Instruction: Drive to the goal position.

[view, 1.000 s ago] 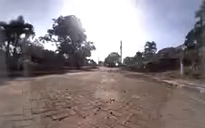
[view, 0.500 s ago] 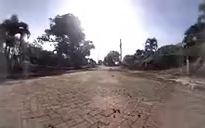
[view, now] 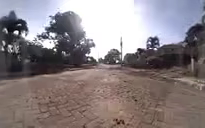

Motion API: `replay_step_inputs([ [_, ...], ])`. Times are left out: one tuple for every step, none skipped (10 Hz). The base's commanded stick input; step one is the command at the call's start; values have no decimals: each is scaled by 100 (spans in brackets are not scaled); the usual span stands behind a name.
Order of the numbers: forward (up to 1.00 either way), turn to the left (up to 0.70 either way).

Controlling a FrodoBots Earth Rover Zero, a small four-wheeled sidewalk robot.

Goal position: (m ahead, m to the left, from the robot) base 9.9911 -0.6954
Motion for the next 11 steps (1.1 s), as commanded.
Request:
replay_step_inputs([
  [100, 0],
  [100, 0],
  [100, 0],
  [100, 0],
  [100, 0],
  [100, 0],
  [100, 0],
  [100, 0],
  [100, 0],
  [100, 0],
  [100, 0],
])
